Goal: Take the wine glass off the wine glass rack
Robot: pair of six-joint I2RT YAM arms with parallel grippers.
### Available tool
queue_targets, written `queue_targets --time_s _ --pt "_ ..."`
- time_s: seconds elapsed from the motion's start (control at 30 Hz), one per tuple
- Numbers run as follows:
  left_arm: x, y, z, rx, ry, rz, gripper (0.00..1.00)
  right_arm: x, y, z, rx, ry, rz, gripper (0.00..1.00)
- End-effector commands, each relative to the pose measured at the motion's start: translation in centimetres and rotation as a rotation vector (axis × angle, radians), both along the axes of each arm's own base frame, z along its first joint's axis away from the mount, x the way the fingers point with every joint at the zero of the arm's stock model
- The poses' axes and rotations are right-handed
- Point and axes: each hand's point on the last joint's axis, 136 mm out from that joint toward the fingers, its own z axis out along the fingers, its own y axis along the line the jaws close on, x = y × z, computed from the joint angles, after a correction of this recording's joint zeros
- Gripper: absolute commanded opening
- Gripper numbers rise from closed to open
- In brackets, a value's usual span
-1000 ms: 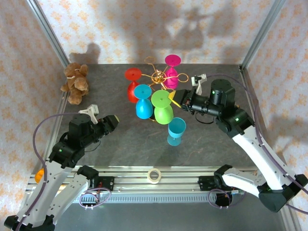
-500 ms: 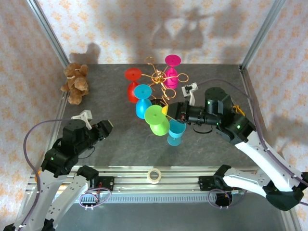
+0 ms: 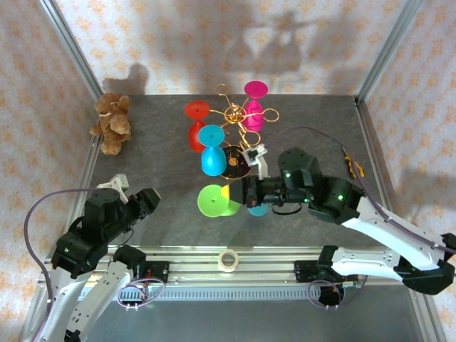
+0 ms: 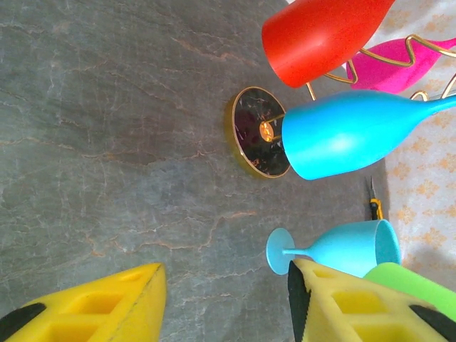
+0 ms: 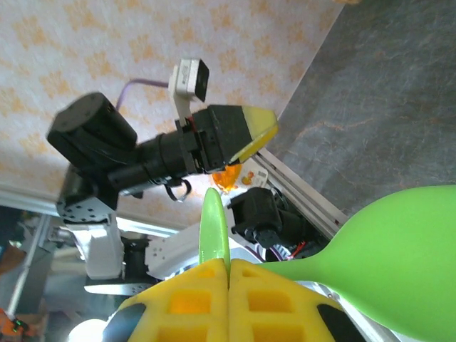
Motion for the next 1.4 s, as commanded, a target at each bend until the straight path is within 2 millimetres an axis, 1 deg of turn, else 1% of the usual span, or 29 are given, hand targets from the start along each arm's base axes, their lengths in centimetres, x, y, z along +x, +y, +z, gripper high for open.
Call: queue_targets --time_s 0.0,0.13,0.23,0.3,0.4,0.5,0.6,0.8,0.93,1.03,1.17,1.23,1.37 --pt "-1.2 0.7 -0.7 -0.004 0.039 0.032 0.49 -0.1 1.7 -0.1 -0.033 -0.137 0.016 0.00" --pt "-2.1 0.8 -1.5 0.001 0.077 0.022 0.50 -1.4 3.8 -1.9 -0.103 -0.232 0.073 0.00" --pt "-2.8 0.6 -2.2 -0.002 0.120 0.006 0.52 -1.9 4.9 -3.9 -0.176 -0.293 0.082 0.00" --pt "-3.1 0.3 -2.7 -0.013 0.144 -0.010 0.53 -2.0 5.9 -5.9 -0.243 -0.337 0.089 0.00" --pt "-3.5 -0.1 -3.0 -0.032 0.170 -0.024 0.56 -2.7 7.1 -8.1 -0.326 -0.419 0.105 0.00" --pt "-3.9 -0.5 -3.2 -0.054 0.190 -0.040 0.57 -3.6 8.2 -10.0 -0.399 -0.513 0.119 0.00" --pt "-4.4 -1.1 -3.5 -0.088 0.219 -0.063 0.57 -4.0 8.8 -11.6 -0.462 -0.612 0.111 0.00" --pt "-5.4 -2.3 -4.6 -0.152 0.282 -0.106 0.59 -4.4 9.5 -13.5 -0.592 -0.858 0.046 0.00" --pt "-5.9 -2.8 -5.4 -0.177 0.326 -0.123 0.61 -4.4 9.9 -14.9 -0.659 -0.945 0.012 0.00" --pt "-6.2 -3.6 -5.6 -0.221 0.354 -0.148 0.62 -4.4 10.1 -15.6 -0.701 -1.004 -0.021 0.00" --pt "-6.4 -4.2 -5.6 -0.260 0.371 -0.159 0.63 -3.7 10.3 -16.2 -0.729 -1.044 -0.085 0.00" --pt "-6.4 -4.4 -5.6 -0.285 0.375 -0.161 0.63 -3.4 10.3 -16.1 -0.735 -1.062 -0.121 0.00" --pt "-6.2 -5.0 -5.7 -0.337 0.381 -0.159 0.64 -3.3 10.7 -15.6 -0.716 -1.091 -0.156 0.00"
